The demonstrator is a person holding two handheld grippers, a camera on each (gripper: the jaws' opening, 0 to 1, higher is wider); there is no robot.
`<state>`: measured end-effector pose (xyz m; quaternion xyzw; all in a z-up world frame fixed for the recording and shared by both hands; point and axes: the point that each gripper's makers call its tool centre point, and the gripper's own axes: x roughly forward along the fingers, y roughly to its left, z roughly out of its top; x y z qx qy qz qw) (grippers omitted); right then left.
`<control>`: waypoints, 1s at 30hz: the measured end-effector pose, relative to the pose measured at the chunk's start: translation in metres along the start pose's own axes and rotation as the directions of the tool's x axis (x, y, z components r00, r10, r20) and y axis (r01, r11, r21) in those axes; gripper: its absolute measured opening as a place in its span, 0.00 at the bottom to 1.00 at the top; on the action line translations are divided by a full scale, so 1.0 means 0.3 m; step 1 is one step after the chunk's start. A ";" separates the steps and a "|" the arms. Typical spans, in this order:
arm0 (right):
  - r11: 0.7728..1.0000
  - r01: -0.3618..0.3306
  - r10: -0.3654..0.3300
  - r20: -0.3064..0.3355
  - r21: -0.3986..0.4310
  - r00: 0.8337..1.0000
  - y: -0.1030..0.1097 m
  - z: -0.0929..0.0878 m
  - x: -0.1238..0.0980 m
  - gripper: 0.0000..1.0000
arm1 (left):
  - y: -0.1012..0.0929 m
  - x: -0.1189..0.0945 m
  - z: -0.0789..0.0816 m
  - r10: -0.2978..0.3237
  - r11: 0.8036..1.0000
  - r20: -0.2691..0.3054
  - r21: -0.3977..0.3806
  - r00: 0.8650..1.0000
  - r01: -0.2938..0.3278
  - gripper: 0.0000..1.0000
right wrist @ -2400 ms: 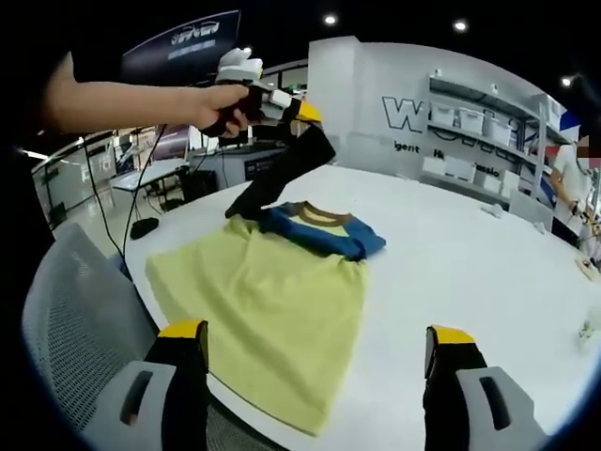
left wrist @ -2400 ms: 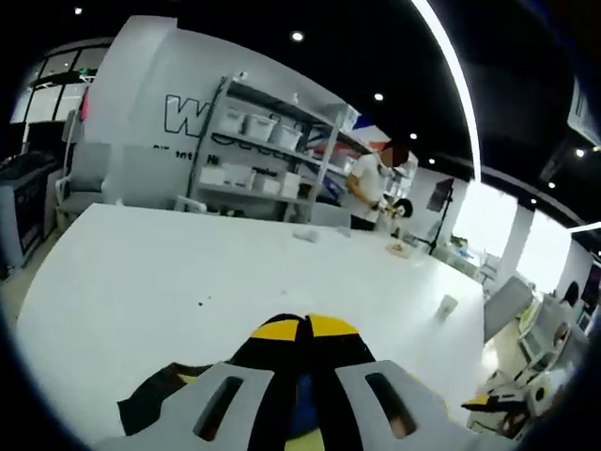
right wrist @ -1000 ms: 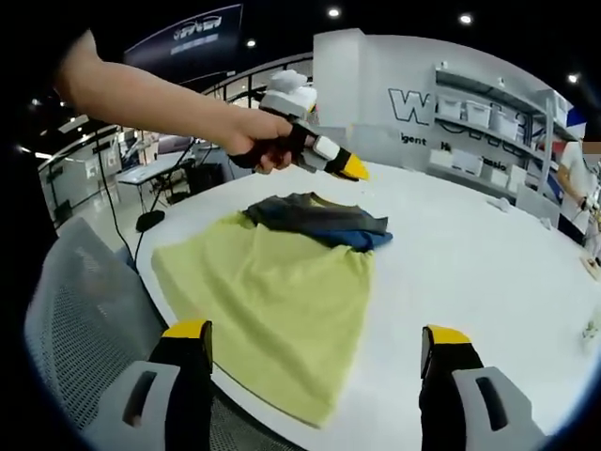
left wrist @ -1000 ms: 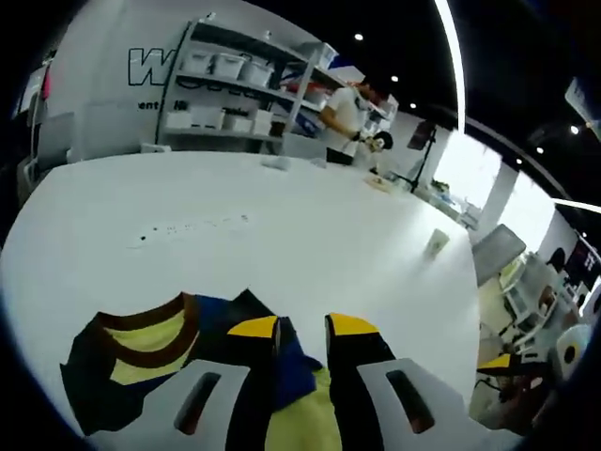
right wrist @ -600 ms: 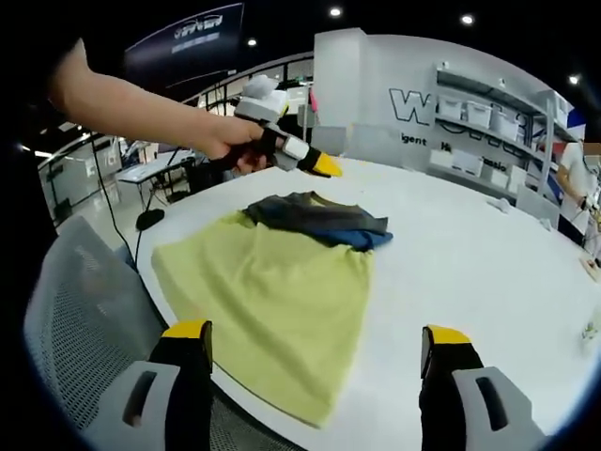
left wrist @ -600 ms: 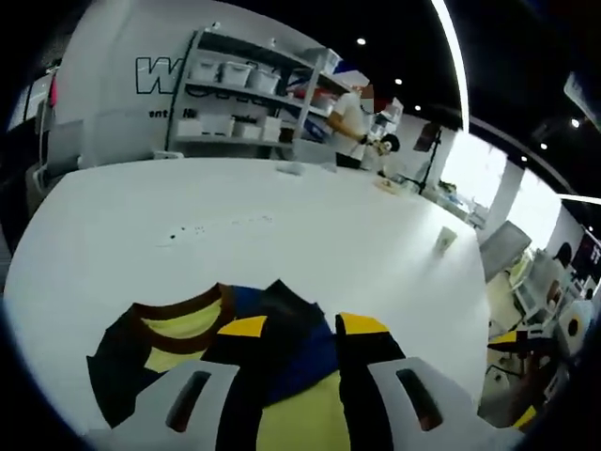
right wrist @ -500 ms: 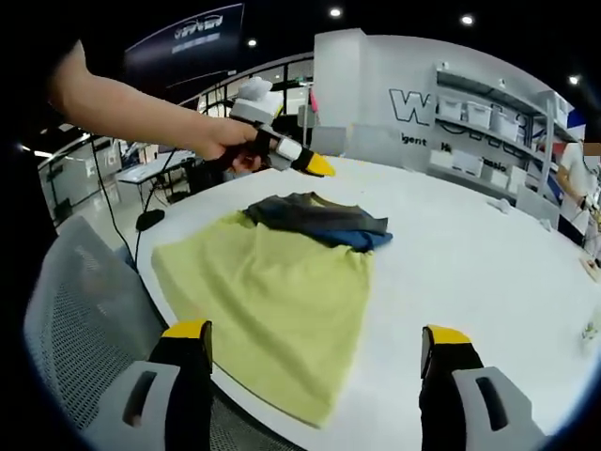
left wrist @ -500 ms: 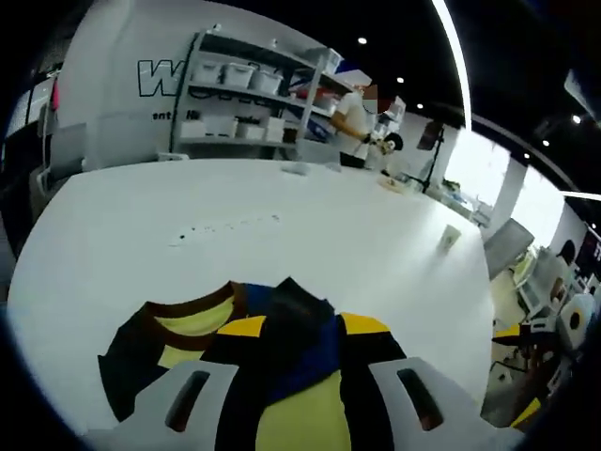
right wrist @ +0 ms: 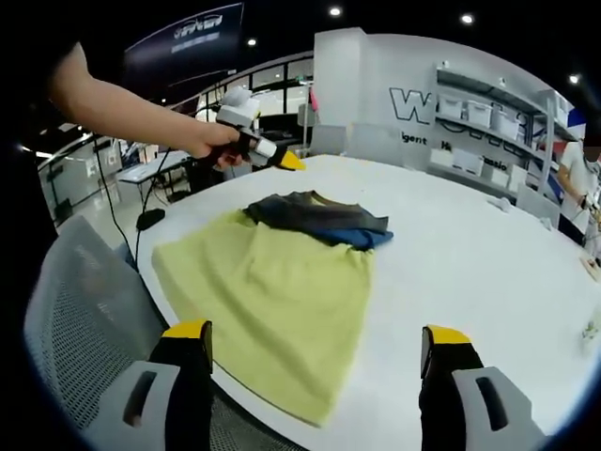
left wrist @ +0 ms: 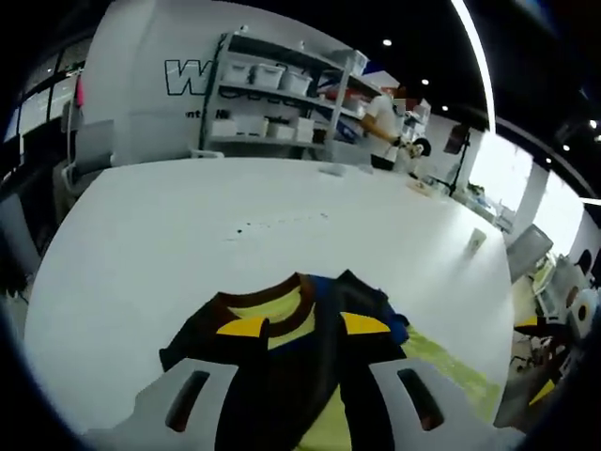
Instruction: Fold the garment on the visible template until the final outline fits inside the template.
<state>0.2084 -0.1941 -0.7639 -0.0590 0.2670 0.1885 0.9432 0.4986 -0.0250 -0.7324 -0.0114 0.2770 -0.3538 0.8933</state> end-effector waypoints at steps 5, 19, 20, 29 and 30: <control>1.000 0.000 0.000 -0.004 0.001 1.000 -0.001 -0.001 0.001 0.91 | 0.070 -0.021 -0.008 0.027 1.000 -0.007 -0.007 1.000 -0.028 0.31; 1.000 -0.004 0.005 -0.017 0.005 1.000 0.002 -0.009 0.003 0.91 | 0.287 -0.059 -0.074 0.144 0.988 -0.050 -0.042 0.988 -0.146 0.31; 1.000 -0.004 0.004 -0.017 0.004 1.000 0.001 -0.010 0.003 0.91 | 0.296 -0.059 -0.081 0.149 0.988 -0.054 -0.043 0.987 -0.152 0.31; 1.000 -0.005 0.005 -0.024 0.005 1.000 0.002 -0.012 0.003 0.90 | 0.361 -0.040 -0.157 0.181 0.976 -0.118 -0.102 0.976 -0.193 0.28; 1.000 -0.003 0.004 -0.027 0.006 1.000 0.001 -0.014 0.003 0.90 | 0.363 -0.037 -0.163 0.183 0.976 -0.125 -0.099 0.975 -0.196 0.27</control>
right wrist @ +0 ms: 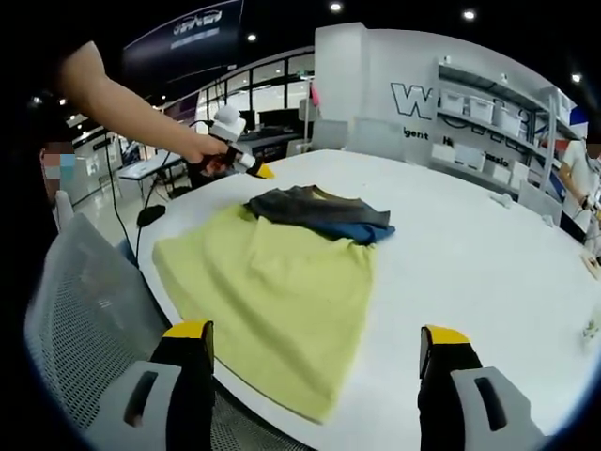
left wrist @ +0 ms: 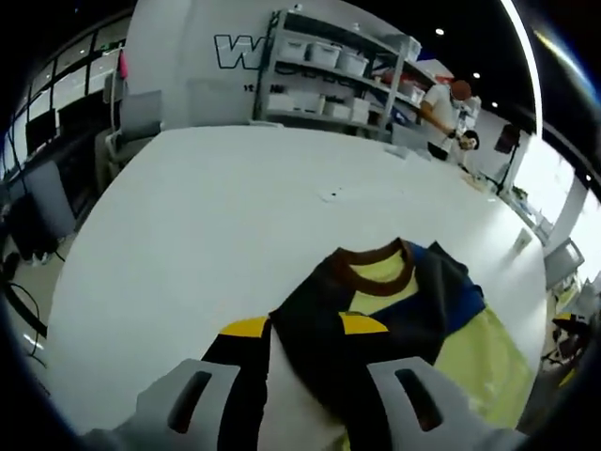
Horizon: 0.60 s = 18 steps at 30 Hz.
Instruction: Fold the garment on the visible template until the final outline fits inside the template.
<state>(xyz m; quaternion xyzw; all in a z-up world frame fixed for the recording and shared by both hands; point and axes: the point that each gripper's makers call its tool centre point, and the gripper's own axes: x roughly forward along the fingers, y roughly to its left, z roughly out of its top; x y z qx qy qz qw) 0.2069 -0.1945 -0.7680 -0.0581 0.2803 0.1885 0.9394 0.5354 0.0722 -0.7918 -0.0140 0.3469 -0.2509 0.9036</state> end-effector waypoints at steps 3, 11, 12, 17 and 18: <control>1.000 0.000 0.000 -0.001 0.001 1.000 -0.001 -0.001 0.001 0.89 | 0.007 0.021 -0.016 0.006 1.000 -0.023 -0.013 1.000 -0.007 0.24; 1.000 0.002 -0.002 -0.016 0.002 1.000 -0.004 -0.010 0.004 0.87 | -0.003 0.041 -0.045 0.016 0.999 -0.049 -0.048 0.999 -0.018 0.20; 1.000 0.002 -0.002 -0.018 0.002 1.000 -0.004 -0.011 0.005 0.87 | -0.006 0.042 -0.048 0.013 0.999 -0.054 -0.048 0.998 -0.016 0.20; 1.000 -0.001 0.001 -0.031 0.004 1.000 -0.003 -0.018 0.006 0.87 | -0.017 0.054 -0.076 0.010 0.999 -0.082 -0.048 0.997 -0.014 0.15; 1.000 -0.001 0.001 -0.032 0.002 0.999 -0.002 -0.019 0.006 0.86 | -0.019 0.056 -0.083 0.007 0.999 -0.091 -0.042 0.996 -0.011 0.12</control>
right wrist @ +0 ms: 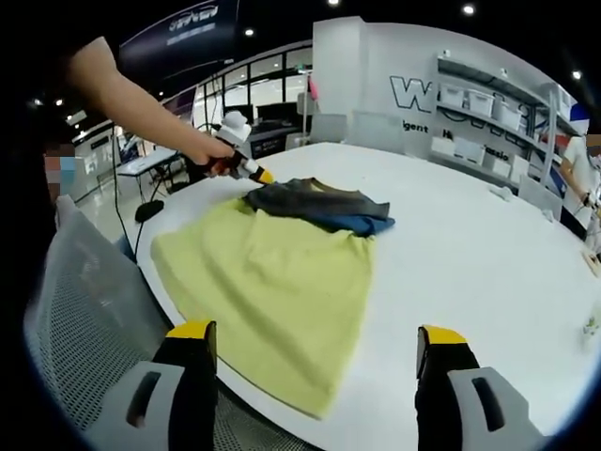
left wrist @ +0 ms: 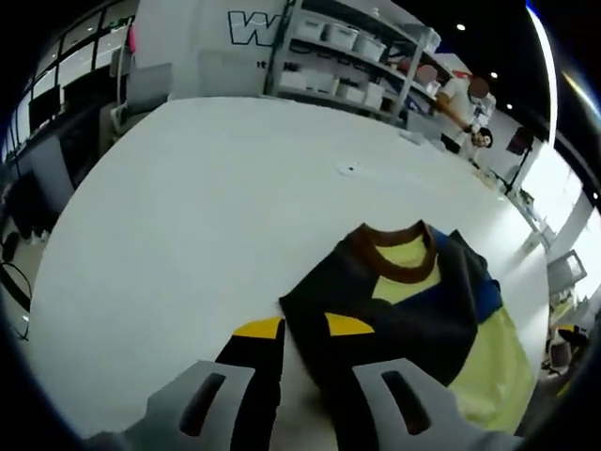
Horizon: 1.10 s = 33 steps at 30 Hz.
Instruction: Fold the garment on the visible template until the final outline fits inside the template.
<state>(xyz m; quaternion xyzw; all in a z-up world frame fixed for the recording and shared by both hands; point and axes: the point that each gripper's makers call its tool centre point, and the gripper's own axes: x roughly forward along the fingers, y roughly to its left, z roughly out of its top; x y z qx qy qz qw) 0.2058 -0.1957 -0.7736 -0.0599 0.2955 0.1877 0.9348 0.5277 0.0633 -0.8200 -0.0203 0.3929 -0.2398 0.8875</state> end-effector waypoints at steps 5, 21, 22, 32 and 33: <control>1.000 0.002 -0.002 -0.006 0.002 1.000 -0.001 -0.005 0.000 0.86 | -0.002 0.012 -0.014 0.004 0.998 -0.023 0.058 1.000 -0.003 0.03; 1.000 0.004 -0.004 -0.008 0.007 1.000 -0.005 -0.007 -0.002 0.86 | 0.056 0.011 0.129 0.029 0.998 0.092 0.045 0.995 -0.034 0.03; 1.000 0.005 -0.005 -0.009 0.009 1.000 -0.006 -0.007 -0.002 0.86 | 0.060 0.013 0.137 0.031 0.998 0.098 0.042 0.995 -0.035 0.03; 1.000 0.008 -0.008 -0.010 0.010 1.000 -0.008 -0.008 -0.003 0.86 | 0.074 0.012 0.107 0.055 0.995 0.065 0.075 0.996 -0.059 0.10; 1.000 0.006 -0.006 -0.009 0.011 1.000 -0.007 -0.008 -0.003 0.86 | 0.076 0.005 0.110 0.057 0.994 0.067 0.085 0.996 -0.063 0.11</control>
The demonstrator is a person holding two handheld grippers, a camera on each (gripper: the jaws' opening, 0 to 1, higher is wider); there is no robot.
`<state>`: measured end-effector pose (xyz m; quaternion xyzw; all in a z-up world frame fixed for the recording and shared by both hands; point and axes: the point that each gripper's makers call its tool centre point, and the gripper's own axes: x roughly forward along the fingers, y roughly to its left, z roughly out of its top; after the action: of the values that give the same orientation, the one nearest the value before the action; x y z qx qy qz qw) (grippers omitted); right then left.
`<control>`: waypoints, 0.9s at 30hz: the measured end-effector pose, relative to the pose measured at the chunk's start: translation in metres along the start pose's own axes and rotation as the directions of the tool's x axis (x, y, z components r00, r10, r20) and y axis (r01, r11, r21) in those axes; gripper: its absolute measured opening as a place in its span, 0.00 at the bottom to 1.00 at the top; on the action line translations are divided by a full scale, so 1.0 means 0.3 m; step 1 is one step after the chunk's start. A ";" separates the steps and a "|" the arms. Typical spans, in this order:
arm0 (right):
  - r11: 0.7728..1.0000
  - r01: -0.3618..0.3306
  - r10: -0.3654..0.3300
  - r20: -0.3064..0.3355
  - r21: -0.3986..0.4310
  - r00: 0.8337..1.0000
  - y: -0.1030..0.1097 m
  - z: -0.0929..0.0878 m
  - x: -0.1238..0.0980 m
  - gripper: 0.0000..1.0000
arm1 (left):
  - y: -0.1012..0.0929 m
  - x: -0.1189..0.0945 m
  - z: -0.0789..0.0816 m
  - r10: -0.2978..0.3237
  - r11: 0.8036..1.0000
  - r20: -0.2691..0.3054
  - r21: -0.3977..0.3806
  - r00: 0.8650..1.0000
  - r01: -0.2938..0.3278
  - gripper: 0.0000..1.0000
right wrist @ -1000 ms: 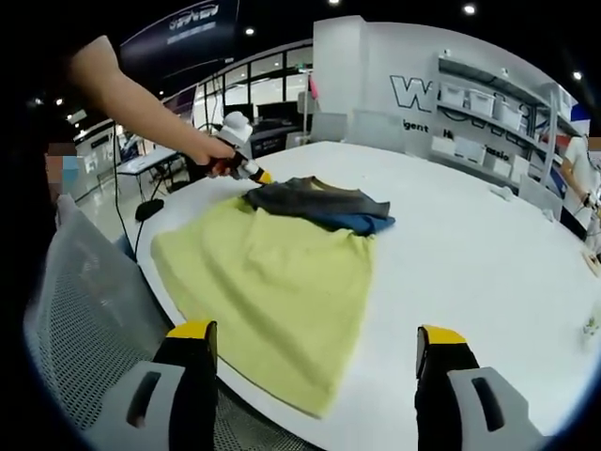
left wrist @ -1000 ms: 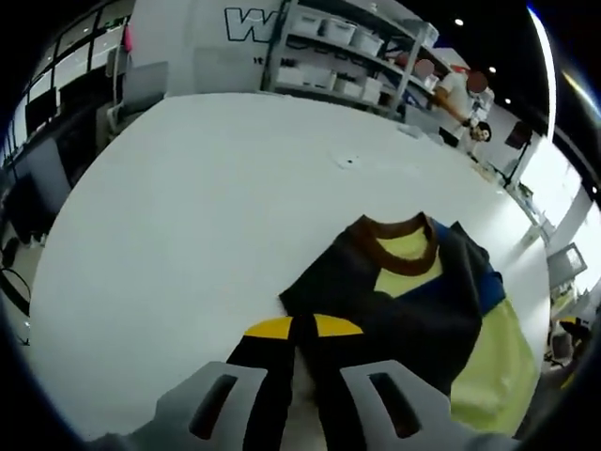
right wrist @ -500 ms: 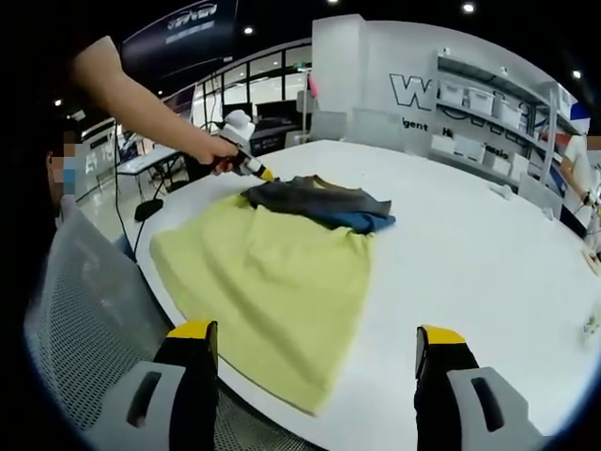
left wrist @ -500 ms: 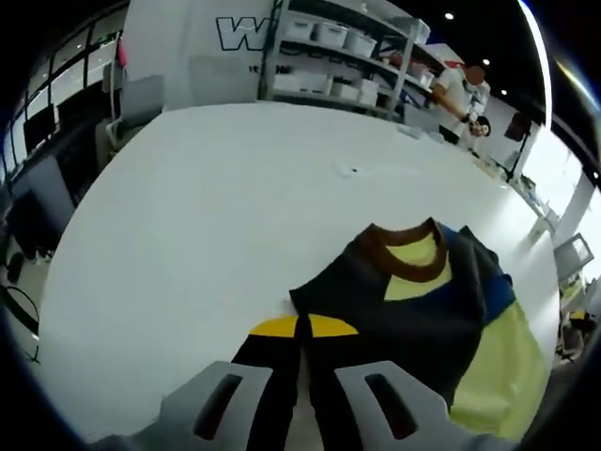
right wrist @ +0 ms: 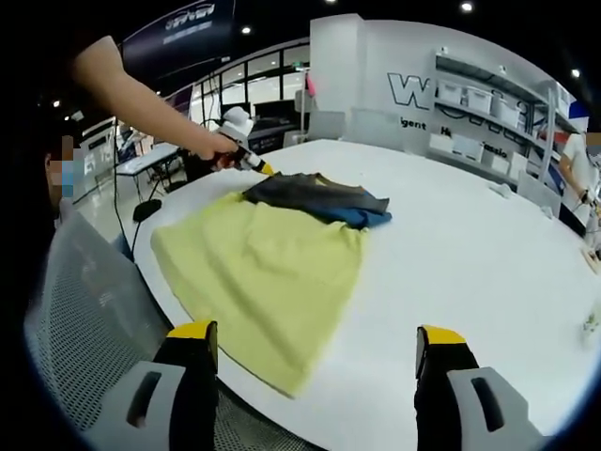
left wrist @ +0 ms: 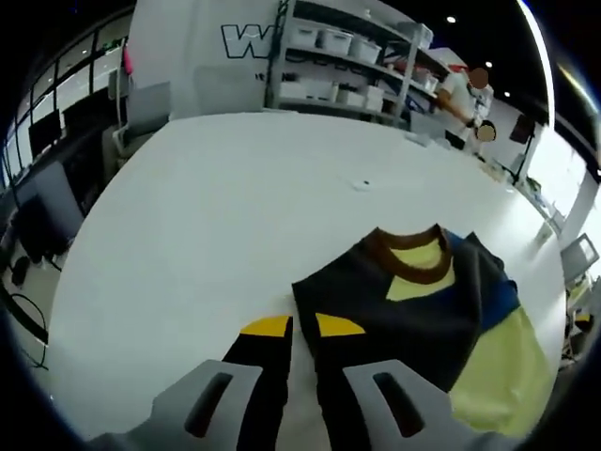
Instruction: Fold the garment on the visible template until the final outline fits inside the template.
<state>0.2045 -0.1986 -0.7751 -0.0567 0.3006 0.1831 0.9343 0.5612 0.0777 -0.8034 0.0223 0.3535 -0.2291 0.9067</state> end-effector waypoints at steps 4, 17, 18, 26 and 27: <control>1.000 -0.003 0.003 0.005 -0.002 1.000 0.002 0.003 0.000 0.86 | -0.001 -0.034 0.021 -0.017 1.000 0.021 0.003 1.000 0.017 0.13; 1.000 -0.014 0.014 0.014 0.011 1.000 0.006 0.009 0.001 0.90 | -0.049 -0.192 0.014 -0.067 0.988 0.043 0.143 0.997 0.060 0.29; 1.000 -0.014 0.014 0.018 0.009 1.000 0.005 0.012 0.000 0.91 | -0.054 -0.204 0.011 -0.069 0.988 0.048 0.143 0.996 0.062 0.29; 1.000 -0.010 0.009 0.030 0.006 1.000 0.002 0.019 -0.001 0.91 | -0.092 -0.316 -0.052 -0.091 0.981 0.068 0.178 0.993 0.078 0.37; 1.000 -0.010 0.010 0.032 0.006 0.999 0.002 0.020 -0.001 0.91 | -0.096 -0.328 -0.060 -0.093 0.981 0.069 0.180 0.993 0.079 0.38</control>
<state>0.2074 -0.1967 -0.7700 -0.0493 0.2865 0.1875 0.9383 0.4738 0.0949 -0.7493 0.0784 0.2974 -0.2993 0.9032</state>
